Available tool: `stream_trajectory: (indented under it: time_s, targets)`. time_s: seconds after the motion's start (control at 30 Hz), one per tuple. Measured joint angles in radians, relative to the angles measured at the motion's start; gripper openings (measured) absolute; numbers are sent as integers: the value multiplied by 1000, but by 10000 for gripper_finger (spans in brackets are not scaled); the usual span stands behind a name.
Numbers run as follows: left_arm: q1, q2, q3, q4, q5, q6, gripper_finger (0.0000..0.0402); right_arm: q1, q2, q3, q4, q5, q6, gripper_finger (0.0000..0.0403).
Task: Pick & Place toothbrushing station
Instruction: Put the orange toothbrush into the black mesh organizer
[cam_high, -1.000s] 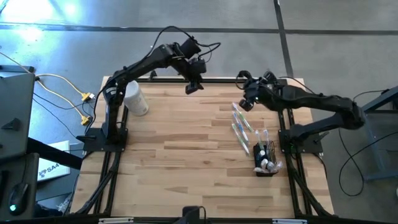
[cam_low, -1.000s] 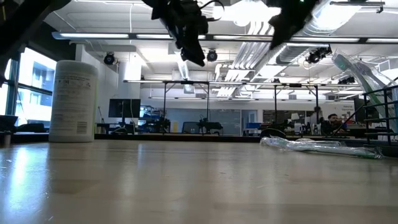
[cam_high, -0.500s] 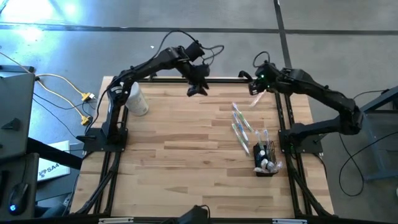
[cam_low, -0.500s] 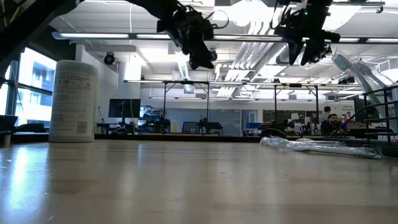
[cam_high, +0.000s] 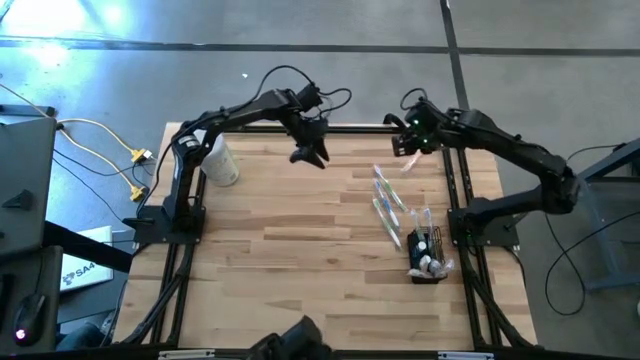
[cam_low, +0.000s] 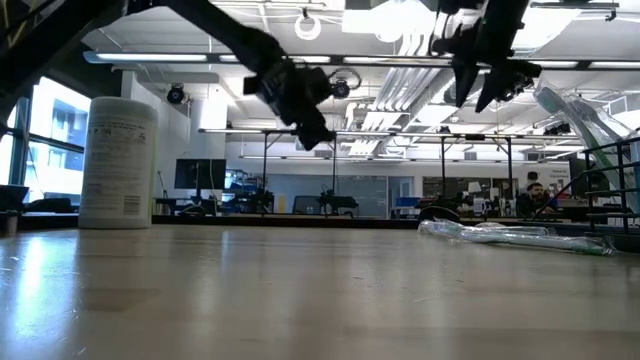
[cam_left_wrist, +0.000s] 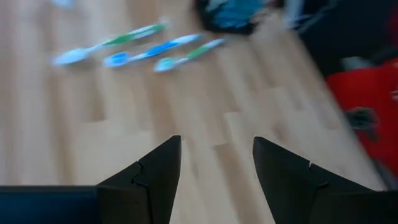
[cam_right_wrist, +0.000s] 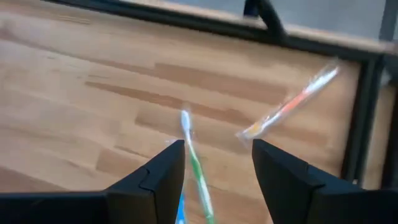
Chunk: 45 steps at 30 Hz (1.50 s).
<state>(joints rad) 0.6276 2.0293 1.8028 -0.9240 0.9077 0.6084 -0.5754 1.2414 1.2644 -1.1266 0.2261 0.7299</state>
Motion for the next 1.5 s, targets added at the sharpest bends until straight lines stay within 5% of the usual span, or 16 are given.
stream_trajectory:
  time_s: [0.17,0.33,0.63,1.17,1.5]
  targets:
    - [28,0,-72,-15,301,185,199,-56,79,0,-50,-49,84,167]
    - [4,0,-80,-102,324,340,199,-113,179,-1,-94,-61,109,137]
    - [-60,-82,-79,-124,284,386,199,-185,284,-1,-97,-61,57,124]
    - [-162,-310,-78,-159,73,309,199,-300,289,-16,-81,-131,-16,226]
    - [-219,-324,-79,-176,32,294,199,-369,290,-184,123,-185,2,236]
